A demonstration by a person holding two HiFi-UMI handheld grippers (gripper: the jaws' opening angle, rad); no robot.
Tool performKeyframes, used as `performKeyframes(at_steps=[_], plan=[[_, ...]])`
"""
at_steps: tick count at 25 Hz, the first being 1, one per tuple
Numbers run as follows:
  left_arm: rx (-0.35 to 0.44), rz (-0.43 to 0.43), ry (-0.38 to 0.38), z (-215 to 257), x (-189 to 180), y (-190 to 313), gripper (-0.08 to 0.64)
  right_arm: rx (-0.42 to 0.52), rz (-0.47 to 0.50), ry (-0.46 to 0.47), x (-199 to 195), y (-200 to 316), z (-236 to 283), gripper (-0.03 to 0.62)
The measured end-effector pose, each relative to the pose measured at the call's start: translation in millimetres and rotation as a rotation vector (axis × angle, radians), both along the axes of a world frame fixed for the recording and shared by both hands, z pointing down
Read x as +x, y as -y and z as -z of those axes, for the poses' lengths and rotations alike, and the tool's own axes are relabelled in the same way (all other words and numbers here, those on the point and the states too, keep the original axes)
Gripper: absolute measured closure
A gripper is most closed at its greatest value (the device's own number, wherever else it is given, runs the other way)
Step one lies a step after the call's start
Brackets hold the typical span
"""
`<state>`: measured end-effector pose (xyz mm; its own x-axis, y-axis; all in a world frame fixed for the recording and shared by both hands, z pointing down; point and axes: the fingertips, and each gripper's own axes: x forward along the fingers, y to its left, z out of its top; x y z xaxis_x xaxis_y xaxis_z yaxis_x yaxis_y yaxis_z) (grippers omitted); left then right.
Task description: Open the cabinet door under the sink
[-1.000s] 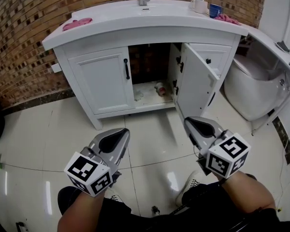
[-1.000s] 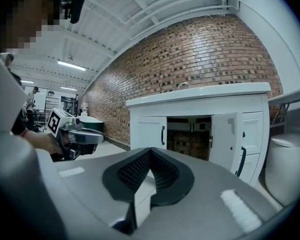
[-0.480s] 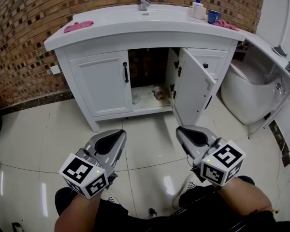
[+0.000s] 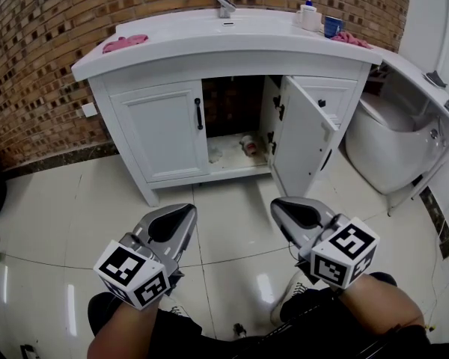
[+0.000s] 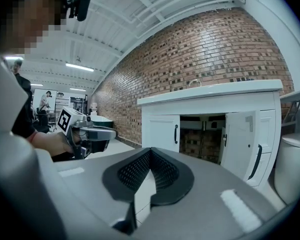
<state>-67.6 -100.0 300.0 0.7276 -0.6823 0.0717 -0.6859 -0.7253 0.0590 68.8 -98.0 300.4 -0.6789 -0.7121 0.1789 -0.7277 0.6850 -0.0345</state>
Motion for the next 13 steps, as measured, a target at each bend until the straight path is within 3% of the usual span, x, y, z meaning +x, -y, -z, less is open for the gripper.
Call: performKeyframes(at_steps=[13], plan=[[-0.008,0.000,0.000,-0.5,1.9,-0.5,0.556,-0.005,-0.010,-0.005,3.0,0.8,-1.9,0.584]])
